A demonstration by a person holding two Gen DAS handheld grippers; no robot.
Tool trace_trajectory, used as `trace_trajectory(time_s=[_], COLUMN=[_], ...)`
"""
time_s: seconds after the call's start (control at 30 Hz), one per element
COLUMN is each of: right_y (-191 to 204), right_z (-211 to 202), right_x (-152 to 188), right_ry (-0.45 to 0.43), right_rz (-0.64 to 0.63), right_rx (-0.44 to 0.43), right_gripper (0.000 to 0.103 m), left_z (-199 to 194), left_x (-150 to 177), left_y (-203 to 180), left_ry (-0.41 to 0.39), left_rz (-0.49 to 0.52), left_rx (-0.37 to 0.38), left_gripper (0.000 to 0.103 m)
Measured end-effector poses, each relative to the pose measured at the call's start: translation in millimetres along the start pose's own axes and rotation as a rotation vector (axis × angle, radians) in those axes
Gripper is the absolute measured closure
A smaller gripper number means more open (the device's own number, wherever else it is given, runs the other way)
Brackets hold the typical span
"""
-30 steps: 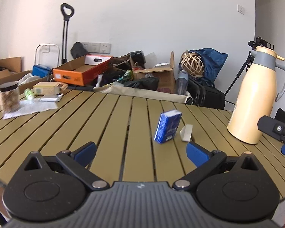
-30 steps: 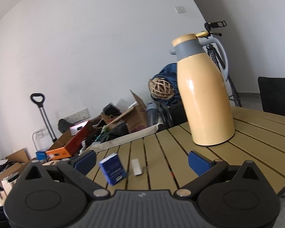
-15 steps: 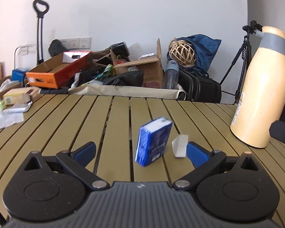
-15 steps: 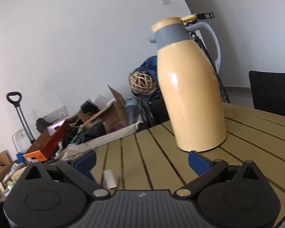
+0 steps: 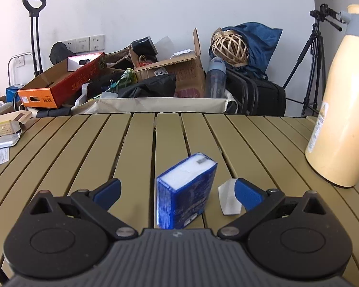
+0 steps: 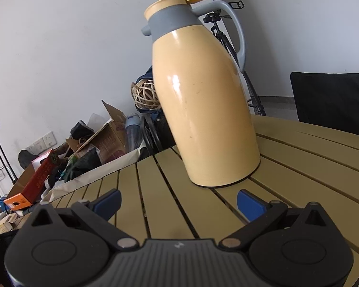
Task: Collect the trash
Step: 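Close the left gripper on the blue tissue pack, then hold the tissue pack in the left gripper while the right approaches the white paper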
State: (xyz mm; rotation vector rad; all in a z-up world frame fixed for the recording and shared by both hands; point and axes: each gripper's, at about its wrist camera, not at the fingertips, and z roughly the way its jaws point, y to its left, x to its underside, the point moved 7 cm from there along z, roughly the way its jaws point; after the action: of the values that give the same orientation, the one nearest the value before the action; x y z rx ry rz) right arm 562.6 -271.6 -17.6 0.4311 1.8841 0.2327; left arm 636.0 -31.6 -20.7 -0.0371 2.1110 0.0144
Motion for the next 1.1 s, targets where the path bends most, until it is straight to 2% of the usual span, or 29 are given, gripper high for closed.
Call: trace_trajectory(time_s=[0.13, 0.23, 0.3, 0.33, 0.4, 0.43, 0.47, 0.73, 0.93, 1.1], right_y=[-11, -18, -23, -24, -26, -26, -26, -21, -7, 20], right_z=[2, 5, 7, 8, 8, 8, 8, 8, 6, 3], right_x=[-3, -3, -3, -3, -4, -3, -4, -3, 2, 8], right_ry=[-0.002, 0.002, 0.005, 0.007, 0.01, 0.01, 0.011, 0.023, 0.048, 0.066], right_rz=[0.022, 0.035, 0.043, 0.048, 0.054, 0.057, 0.059, 0.073, 0.078, 0.056], right_rx=[0.016, 0.026, 0.029, 0.029, 0.028, 0.026, 0.024, -0.003, -0.038, -0.091], right_gripper=[0.0, 0.0, 0.0, 0.0, 0.0, 0.0, 0.0, 0.0, 0.0, 0.0], left_z=[11, 18, 23, 25, 30, 31, 32, 3, -49, -94], left_x=[-1, 1, 2, 3, 6, 6, 6, 2, 10, 19], left_y=[-7, -8, -7, -7, -5, -4, -3, 12, 39, 73], left_ry=[0.009, 0.031, 0.047, 0.059, 0.085, 0.094, 0.097, 0.04, -0.015, -0.085], left_rz=[0.041, 0.046, 0.034, 0.026, 0.015, 0.003, -0.009, -0.061, -0.144, -0.209], left_rx=[-0.02, -0.029, -0.022, -0.016, 0.0, 0.012, 0.024, 0.008, -0.008, -0.076], left_gripper=[0.003, 0.015, 0.029, 0.033, 0.056, 0.06, 0.078, 0.08, 0.08, 0.08])
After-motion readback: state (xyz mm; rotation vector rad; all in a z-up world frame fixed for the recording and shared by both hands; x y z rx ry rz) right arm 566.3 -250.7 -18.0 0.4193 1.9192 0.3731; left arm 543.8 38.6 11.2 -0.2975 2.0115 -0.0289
